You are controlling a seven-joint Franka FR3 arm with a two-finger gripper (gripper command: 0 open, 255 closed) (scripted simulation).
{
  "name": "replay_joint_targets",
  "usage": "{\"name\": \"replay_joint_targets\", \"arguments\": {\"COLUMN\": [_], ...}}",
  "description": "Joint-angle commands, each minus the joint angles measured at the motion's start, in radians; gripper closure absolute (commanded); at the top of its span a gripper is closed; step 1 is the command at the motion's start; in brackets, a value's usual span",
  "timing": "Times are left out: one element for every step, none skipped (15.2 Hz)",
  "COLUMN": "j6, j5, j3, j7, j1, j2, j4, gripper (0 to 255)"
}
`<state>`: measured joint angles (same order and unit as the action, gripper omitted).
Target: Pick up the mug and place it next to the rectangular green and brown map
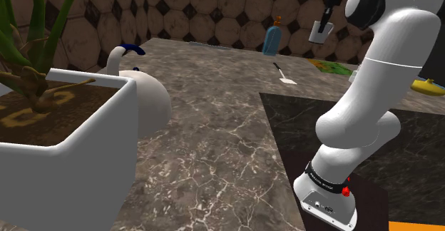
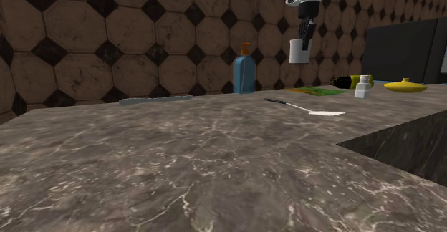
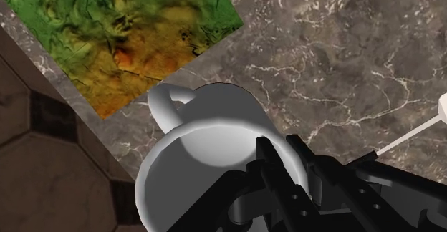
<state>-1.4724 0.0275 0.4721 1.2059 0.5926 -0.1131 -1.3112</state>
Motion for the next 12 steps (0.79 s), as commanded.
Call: {"name": "replay_joint_targets", "arguments": {"j6": [-0.036,-0.052,-0.068,-0.084,-0.099,-0.114,-0.130,-0.144,-0.159,-0.174,-0.188,-0.203], "j5": [-0.010,-0.014,-0.017,-0.020,-0.023,-0.026,-0.028,-0.031,-0.033,-0.035,-0.037,-0.038], "j3": [-0.003,-0.004,-0.005,-0.006,-0.007,-0.008,-0.009,-0.009,-0.010,-0.011,-0.011,-0.012], "j7": [-0.006,-0.009,-0.011,-0.013,-0.015,-0.017,-0.019,-0.021,-0.023,-0.024,-0.026,-0.027], "j1": [-0.007,-0.009,-0.011,-0.013,-0.014,-0.016,-0.017,-0.018,-0.019,-0.020,-0.021,-0.021], "j2": [0.021,0.028,0.035,0.042,0.048,0.053,0.058,0.063,0.068,0.072,0.076,0.079], "j4": [-0.054,-0.077,-0.099,-0.120,-0.141,-0.161,-0.181,-0.200,-0.219,-0.238,-0.256,-0.273], "gripper": [255,255,255,255,255,255,255,255,255,255,255,255]}}
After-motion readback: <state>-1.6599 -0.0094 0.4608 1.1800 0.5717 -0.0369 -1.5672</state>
